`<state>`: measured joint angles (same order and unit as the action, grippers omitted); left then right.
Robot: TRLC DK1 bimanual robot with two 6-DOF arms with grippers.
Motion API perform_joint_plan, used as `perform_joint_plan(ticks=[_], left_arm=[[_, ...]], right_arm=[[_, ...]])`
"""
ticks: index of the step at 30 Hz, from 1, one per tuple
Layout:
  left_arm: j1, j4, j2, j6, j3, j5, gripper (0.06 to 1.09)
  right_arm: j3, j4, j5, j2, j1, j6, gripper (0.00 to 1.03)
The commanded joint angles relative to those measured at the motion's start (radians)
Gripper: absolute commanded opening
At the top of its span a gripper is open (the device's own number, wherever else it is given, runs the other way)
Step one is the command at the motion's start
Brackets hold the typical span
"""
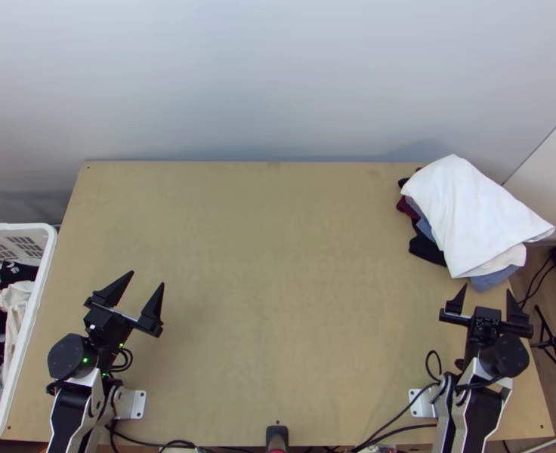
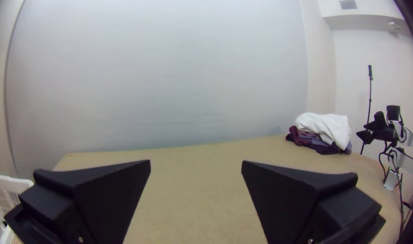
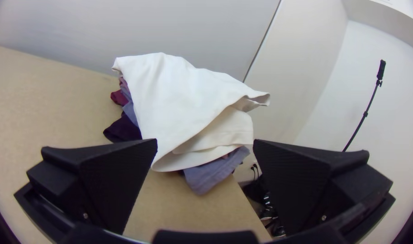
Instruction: Fold the t-shirt
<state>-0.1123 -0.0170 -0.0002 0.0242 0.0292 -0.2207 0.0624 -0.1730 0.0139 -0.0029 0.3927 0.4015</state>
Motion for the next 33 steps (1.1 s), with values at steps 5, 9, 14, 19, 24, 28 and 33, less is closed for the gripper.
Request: perform_joint_plan(ticks=[5,9,14,19,24,28,33], left_arm=[[-0.001,0.002,0.0,0.017,0.0,0.001,1.04],[-0.001,0.002,0.0,0.017,0.0,0.003,1.04],[-0.001,0.002,0.0,0.017,0.0,0.003,1.04],[0.0,0.045,0.0,0.006,-0.015,0.004,1.04],[-0.003,0.038,-0.001,0.01,-0.012,0.004,1.04],[-0.006,0.037,-0.001,0.008,-0.012,0.006,1.04],[-0.004,0.04,-0.001,0.008,-0.012,0.006,1.04]], right_arm=[[-0.001,0.001,0.0,0.0,0.0,0.0,0.98],[0.001,0.0,0.0,0.0,0.0,0.0,0.98],[0.001,0.0,0.0,0.0,0.0,-0.001,0.98],[0.001,0.0,0.0,0.0,-0.006,0.0,0.98],[0.001,0.0,0.0,0.001,-0.002,-0.075,0.98],[0.001,0.0,-0.002,0.0,0.017,-0.087,0.98],[0.001,0.001,-0.002,0.0,0.02,-0.087,0.98]])
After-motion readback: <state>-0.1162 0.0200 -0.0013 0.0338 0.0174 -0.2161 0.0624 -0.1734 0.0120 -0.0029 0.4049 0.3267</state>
